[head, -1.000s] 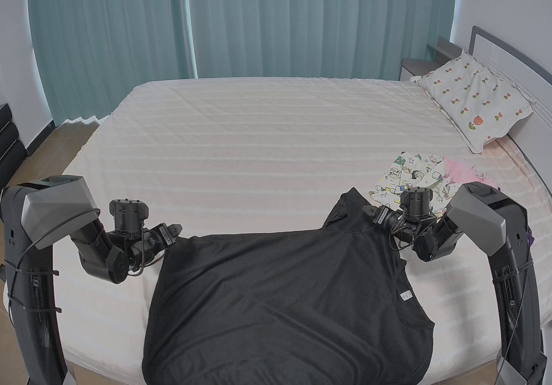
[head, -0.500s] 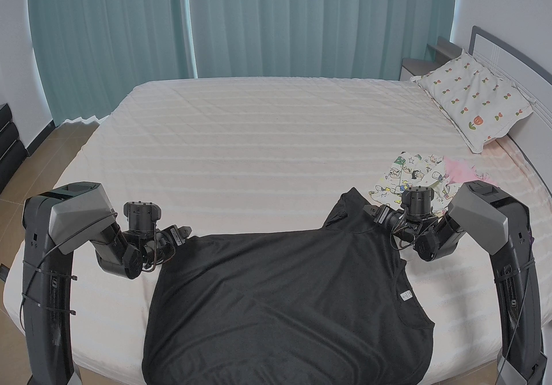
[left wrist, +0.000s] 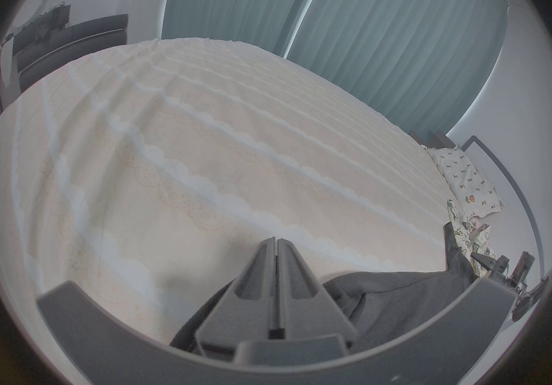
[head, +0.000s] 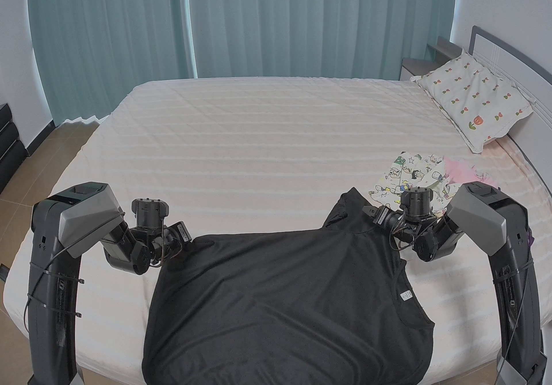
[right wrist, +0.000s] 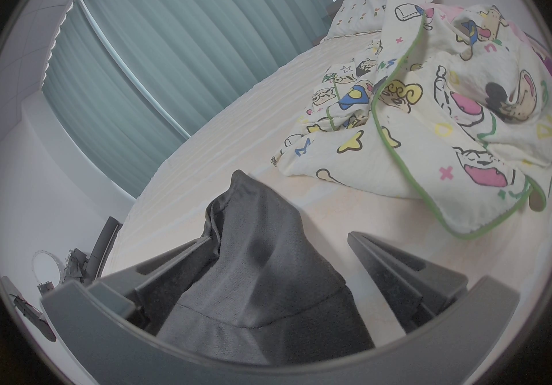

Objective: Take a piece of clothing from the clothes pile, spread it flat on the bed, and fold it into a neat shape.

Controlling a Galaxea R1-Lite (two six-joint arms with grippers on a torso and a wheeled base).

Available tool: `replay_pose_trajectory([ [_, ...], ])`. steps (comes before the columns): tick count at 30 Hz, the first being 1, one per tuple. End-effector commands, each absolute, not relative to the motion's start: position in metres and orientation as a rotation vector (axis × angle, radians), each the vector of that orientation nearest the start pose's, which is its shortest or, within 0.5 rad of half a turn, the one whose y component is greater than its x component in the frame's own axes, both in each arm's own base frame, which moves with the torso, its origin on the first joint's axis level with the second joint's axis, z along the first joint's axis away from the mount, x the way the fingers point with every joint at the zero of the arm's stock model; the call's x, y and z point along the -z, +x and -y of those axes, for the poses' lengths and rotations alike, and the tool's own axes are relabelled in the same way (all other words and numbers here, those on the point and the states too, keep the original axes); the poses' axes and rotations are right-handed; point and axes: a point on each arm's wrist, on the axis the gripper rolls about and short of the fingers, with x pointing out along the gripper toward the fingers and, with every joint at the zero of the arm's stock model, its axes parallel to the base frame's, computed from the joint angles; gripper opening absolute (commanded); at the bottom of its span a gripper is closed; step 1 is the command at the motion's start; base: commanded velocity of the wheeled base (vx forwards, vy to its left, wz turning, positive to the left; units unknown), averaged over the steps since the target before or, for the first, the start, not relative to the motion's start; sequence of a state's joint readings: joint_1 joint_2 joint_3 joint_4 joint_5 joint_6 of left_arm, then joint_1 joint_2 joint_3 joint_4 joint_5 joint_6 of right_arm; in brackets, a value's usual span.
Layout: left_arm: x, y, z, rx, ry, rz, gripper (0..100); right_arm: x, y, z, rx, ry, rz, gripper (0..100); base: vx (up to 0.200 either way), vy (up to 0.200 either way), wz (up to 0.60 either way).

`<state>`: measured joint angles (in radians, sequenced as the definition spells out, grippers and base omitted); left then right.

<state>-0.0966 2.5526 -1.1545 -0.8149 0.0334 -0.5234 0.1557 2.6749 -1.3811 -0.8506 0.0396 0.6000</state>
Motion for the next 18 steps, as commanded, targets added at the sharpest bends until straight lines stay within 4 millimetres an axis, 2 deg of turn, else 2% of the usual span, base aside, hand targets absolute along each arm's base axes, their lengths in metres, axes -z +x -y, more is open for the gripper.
replay_pose_trajectory([
  [1, 0.049, 0.438, 0.040, -0.100, -0.471, -0.575, 0, 0.060, 0.476, -0.076, -0.056, 0.562, -0.492, 100, 0.000, 0.000, 0.00],
  [11, 0.038, 0.444, 0.033, -0.165, -0.462, -0.453, 0, 0.064, 0.483, -0.082, -0.084, 0.566, -0.512, 100, 0.000, 0.000, 0.00],
  [12, 0.038, 0.444, 0.033, -0.167, -0.462, -0.448, 0, 0.065, 0.483, -0.082, -0.082, 0.565, -0.521, 0, 0.000, 0.000, 0.00],
  [18, 0.039, 0.443, 0.033, -0.169, -0.460, -0.454, 0, 0.063, 0.486, -0.082, -0.077, 0.566, -0.514, 0, 0.000, 0.000, 0.00],
])
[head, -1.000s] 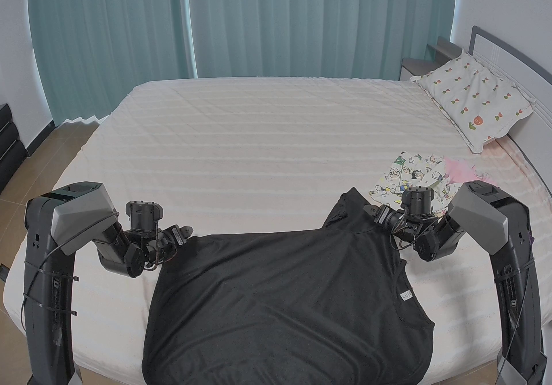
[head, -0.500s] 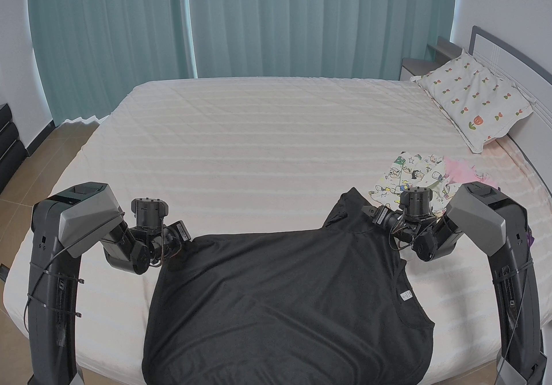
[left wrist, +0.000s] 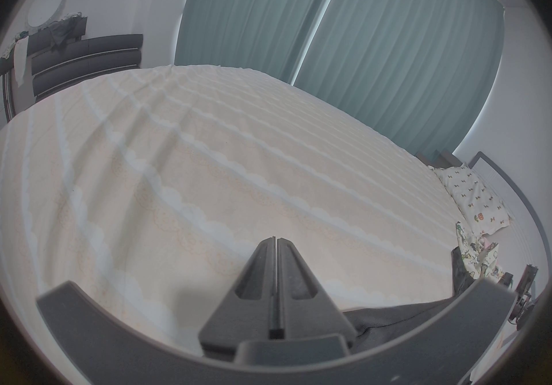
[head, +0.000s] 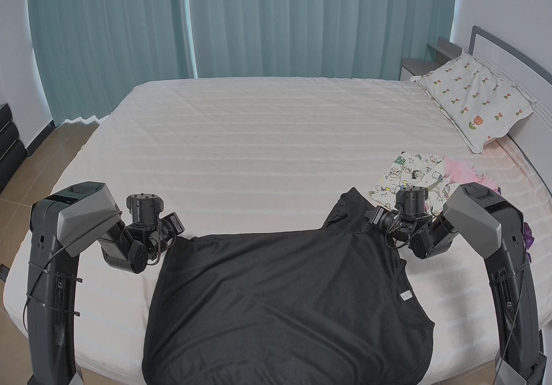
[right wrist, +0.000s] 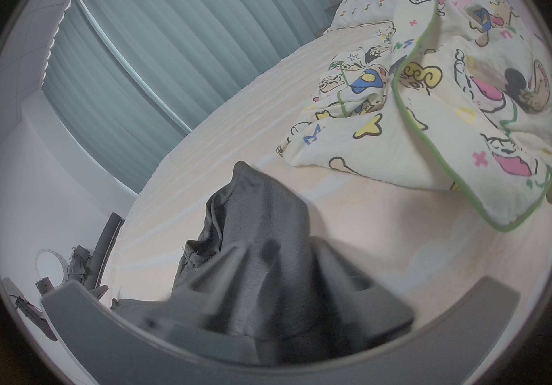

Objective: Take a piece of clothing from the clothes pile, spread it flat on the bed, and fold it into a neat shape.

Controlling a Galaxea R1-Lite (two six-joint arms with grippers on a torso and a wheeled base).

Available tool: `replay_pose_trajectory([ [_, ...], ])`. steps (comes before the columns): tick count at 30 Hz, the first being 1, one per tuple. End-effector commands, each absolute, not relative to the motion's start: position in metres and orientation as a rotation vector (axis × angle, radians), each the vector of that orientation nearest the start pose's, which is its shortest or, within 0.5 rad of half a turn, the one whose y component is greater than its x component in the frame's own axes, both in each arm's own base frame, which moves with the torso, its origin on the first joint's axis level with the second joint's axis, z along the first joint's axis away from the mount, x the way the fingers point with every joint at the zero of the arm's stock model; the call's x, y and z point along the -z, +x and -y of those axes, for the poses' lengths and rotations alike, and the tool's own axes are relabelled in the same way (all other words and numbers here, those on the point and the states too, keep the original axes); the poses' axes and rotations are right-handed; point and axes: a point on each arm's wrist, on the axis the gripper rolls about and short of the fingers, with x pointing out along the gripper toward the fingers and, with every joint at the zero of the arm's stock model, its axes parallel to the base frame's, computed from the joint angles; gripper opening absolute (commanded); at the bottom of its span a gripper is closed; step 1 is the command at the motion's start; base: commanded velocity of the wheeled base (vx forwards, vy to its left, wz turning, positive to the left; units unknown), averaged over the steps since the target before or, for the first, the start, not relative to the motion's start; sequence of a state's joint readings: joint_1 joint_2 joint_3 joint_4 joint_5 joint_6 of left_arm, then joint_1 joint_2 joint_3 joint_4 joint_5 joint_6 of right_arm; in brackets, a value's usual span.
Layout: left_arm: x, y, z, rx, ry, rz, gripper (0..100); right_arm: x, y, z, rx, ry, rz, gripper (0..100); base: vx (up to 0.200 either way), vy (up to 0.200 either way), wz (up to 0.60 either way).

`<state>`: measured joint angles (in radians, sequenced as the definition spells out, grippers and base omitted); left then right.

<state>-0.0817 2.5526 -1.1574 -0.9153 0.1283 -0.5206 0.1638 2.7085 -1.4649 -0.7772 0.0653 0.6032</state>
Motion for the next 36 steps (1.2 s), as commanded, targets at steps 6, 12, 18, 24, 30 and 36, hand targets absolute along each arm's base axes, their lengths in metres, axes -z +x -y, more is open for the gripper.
replay_pose_trajectory([
  [6, 0.041, 0.440, 0.032, -0.171, -0.452, -0.472, 0, 0.063, 0.487, -0.078, -0.067, 0.566, -0.511, 0, 0.000, 0.000, 0.00],
  [12, 0.039, 0.436, 0.033, -0.149, -0.456, -0.487, 100, 0.064, 0.486, -0.079, -0.066, 0.566, -0.514, 0, 0.000, 0.000, 0.00],
  [18, 0.045, 0.431, 0.034, -0.092, -0.470, -0.547, 100, 0.064, 0.485, -0.082, -0.065, 0.563, -0.512, 0, 0.000, 0.000, 0.00],
  [24, 0.048, 0.429, 0.037, -0.052, -0.479, -0.579, 100, 0.066, 0.485, -0.081, -0.063, 0.563, -0.516, 0, 0.000, 0.000, 0.00],
  [30, 0.053, 0.429, 0.040, -0.039, -0.480, -0.592, 0, 0.069, 0.484, -0.081, -0.063, 0.563, -0.521, 0, 0.000, 0.000, 0.00],
  [36, 0.050, 0.430, 0.037, -0.046, -0.485, -0.578, 0, 0.068, 0.485, -0.081, -0.061, 0.563, -0.517, 0, 0.000, 0.000, 0.00],
])
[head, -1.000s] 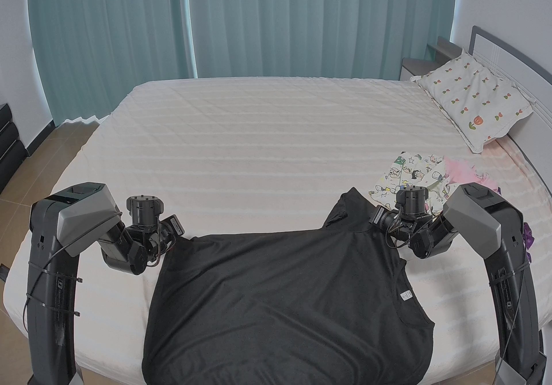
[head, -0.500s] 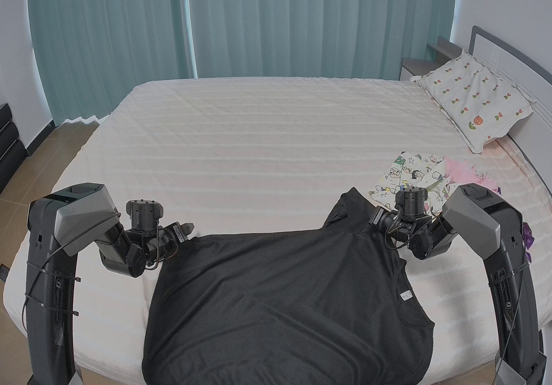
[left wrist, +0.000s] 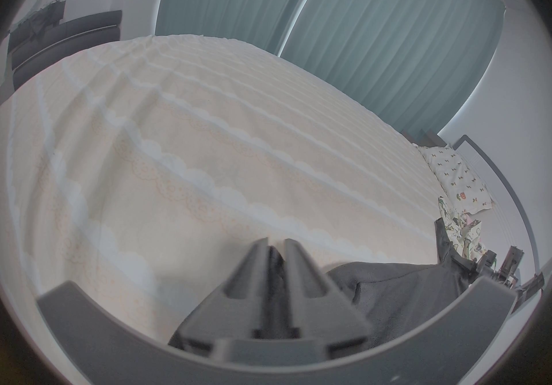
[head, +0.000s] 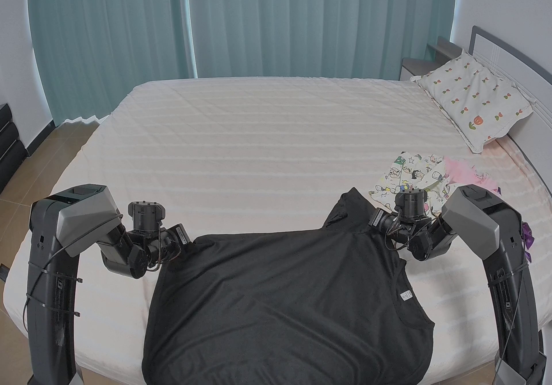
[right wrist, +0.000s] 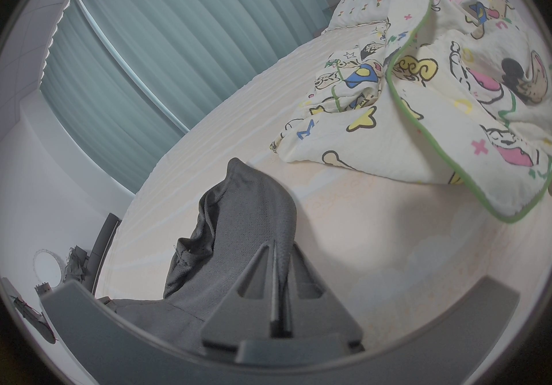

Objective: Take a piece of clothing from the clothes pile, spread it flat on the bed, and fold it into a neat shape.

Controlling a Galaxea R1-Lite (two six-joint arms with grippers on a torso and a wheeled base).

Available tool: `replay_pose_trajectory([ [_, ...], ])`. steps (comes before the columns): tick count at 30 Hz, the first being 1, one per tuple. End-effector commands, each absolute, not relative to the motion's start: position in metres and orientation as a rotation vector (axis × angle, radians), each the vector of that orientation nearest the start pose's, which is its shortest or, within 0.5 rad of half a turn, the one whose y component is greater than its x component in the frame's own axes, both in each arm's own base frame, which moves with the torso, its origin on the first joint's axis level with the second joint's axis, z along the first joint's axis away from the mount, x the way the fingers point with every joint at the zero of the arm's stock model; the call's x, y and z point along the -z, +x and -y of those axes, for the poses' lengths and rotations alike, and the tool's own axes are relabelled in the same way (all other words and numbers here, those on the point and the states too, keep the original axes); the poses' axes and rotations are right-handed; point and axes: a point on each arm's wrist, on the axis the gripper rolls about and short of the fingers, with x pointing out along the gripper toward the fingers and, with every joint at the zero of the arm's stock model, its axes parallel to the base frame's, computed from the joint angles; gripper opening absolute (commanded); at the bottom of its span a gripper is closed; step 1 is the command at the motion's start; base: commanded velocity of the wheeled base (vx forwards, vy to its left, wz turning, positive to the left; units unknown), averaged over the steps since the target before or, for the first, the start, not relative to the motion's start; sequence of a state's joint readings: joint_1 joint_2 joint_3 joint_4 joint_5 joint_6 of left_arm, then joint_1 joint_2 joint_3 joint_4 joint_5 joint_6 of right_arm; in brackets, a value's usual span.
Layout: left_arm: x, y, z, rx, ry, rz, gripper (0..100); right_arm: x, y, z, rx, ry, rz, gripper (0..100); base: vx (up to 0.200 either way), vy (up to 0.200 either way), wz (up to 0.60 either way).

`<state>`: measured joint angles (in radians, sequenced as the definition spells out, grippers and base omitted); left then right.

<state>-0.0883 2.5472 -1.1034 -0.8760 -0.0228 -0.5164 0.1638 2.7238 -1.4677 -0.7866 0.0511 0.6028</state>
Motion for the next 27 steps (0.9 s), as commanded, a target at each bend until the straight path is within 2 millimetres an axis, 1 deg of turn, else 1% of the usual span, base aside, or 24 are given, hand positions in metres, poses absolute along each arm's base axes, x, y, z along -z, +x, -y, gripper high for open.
replay_pose_trajectory([
  [1, 0.050, 0.431, 0.037, -0.051, -0.485, -0.573, 0, 0.069, 0.485, -0.081, -0.061, 0.563, -0.519, 0, 0.000, 0.000, 0.00],
  [5, 0.044, 0.434, 0.033, -0.067, -0.487, -0.538, 0, 0.067, 0.486, -0.080, -0.061, 0.564, -0.508, 0, 0.000, 0.000, 0.00],
  [6, 0.038, 0.436, 0.026, -0.095, -0.487, -0.489, 0, 0.064, 0.488, -0.080, -0.063, 0.567, -0.495, 0, 0.000, 0.000, 0.00],
  [7, 0.035, 0.437, 0.025, -0.106, -0.487, -0.463, 0, 0.061, 0.490, -0.080, -0.063, 0.569, -0.479, 0, 0.000, 0.000, 0.00],
  [10, 0.030, 0.440, 0.018, -0.145, -0.485, -0.398, 0, 0.051, 0.497, -0.078, -0.043, 0.579, -0.413, 0, 0.000, 0.000, 0.00],
  [14, 0.027, 0.441, 0.013, -0.171, -0.484, -0.366, 0, 0.044, 0.501, -0.076, -0.036, 0.584, -0.383, 0, 0.000, 0.000, 0.00],
  [18, 0.029, 0.443, 0.012, -0.176, -0.480, -0.363, 0, 0.043, 0.503, -0.077, -0.044, 0.587, -0.360, 0, 0.000, 0.000, 0.00],
  [21, 0.027, 0.447, 0.013, -0.171, -0.480, -0.350, 0, 0.046, 0.503, -0.078, -0.046, 0.585, -0.359, 0, 0.000, 0.000, 0.00],
  [24, 0.039, 0.454, 0.016, -0.168, -0.477, -0.358, 0, 0.054, 0.503, -0.077, -0.040, 0.584, -0.371, 0, 0.000, 0.000, 0.00],
  [27, 0.046, 0.458, 0.018, -0.166, -0.476, -0.362, 0, 0.056, 0.504, -0.075, -0.038, 0.584, -0.369, 0, 0.000, 0.000, 0.00],
])
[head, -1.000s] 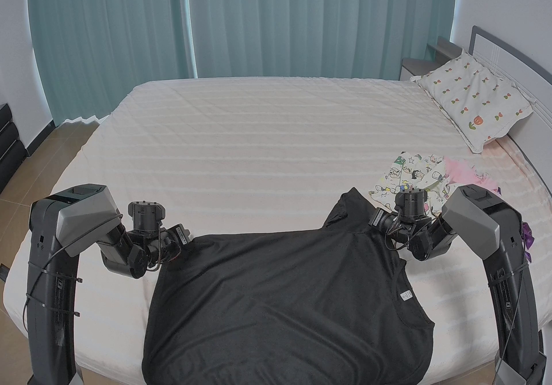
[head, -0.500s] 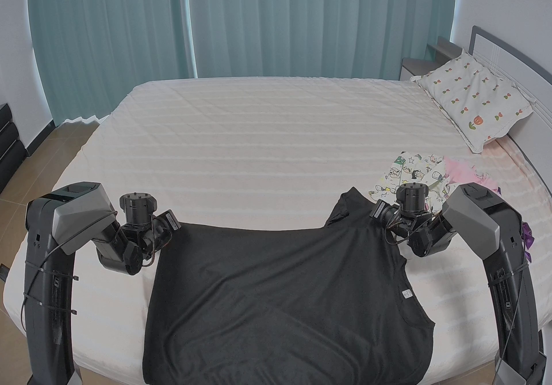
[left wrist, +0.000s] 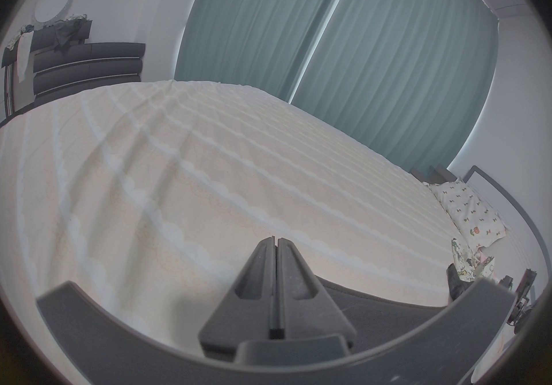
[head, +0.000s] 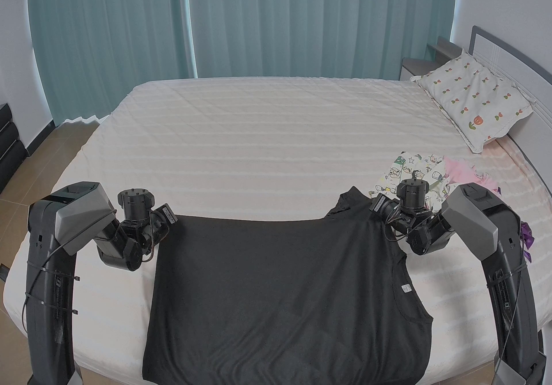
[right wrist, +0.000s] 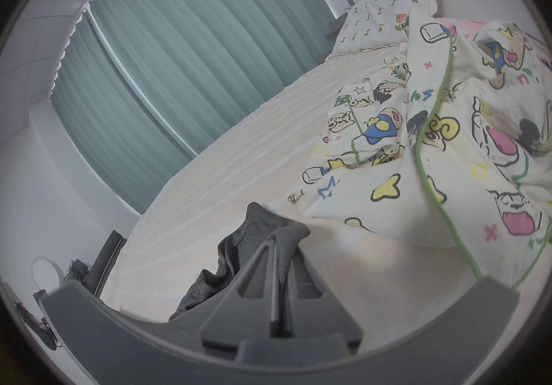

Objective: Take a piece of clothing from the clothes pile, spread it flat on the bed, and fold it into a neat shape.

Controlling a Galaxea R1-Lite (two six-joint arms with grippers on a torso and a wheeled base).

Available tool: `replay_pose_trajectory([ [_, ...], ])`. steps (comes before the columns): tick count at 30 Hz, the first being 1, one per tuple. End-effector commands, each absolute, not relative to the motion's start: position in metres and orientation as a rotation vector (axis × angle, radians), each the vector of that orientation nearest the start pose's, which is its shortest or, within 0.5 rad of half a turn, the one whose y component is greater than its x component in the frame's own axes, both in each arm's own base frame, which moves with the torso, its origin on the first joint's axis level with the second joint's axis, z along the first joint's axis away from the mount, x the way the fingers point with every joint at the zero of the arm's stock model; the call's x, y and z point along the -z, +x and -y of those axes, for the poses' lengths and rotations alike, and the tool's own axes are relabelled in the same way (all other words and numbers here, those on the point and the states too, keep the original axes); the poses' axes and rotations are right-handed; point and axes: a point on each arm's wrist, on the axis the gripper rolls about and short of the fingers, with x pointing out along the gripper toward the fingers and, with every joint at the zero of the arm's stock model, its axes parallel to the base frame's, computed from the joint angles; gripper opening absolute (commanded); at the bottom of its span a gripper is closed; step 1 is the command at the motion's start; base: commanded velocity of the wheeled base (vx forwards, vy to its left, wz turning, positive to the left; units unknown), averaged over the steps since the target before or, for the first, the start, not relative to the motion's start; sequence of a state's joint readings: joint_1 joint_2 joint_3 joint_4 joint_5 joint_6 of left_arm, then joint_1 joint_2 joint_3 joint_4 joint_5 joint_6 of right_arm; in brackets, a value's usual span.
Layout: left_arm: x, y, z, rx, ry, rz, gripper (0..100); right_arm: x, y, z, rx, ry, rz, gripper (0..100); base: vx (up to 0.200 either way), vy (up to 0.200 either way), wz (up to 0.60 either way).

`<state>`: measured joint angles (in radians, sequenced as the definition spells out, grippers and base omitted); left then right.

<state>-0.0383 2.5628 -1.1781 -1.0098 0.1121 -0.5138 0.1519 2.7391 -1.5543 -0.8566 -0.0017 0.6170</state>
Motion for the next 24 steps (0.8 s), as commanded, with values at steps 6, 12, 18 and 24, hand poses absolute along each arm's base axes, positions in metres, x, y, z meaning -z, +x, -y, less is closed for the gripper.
replay_pose_trajectory([
  [6, 0.058, 0.456, 0.021, -0.173, -0.469, -0.414, 100, 0.066, 0.501, -0.074, -0.028, 0.578, -0.401, 100, 0.000, 0.000, 0.00],
  [12, 0.056, 0.454, 0.020, -0.174, -0.469, -0.417, 100, 0.056, 0.500, -0.069, -0.021, 0.583, -0.385, 100, 0.000, 0.000, 0.00],
  [18, 0.012, 0.429, 0.011, -0.184, -0.490, -0.396, 100, 0.019, 0.477, -0.052, 0.008, 0.591, -0.388, 100, 0.000, 0.000, 0.00],
  [24, -0.021, 0.375, 0.012, -0.179, -0.501, -0.418, 100, -0.006, 0.428, -0.045, 0.013, 0.591, -0.394, 100, 0.000, 0.000, 0.00],
])
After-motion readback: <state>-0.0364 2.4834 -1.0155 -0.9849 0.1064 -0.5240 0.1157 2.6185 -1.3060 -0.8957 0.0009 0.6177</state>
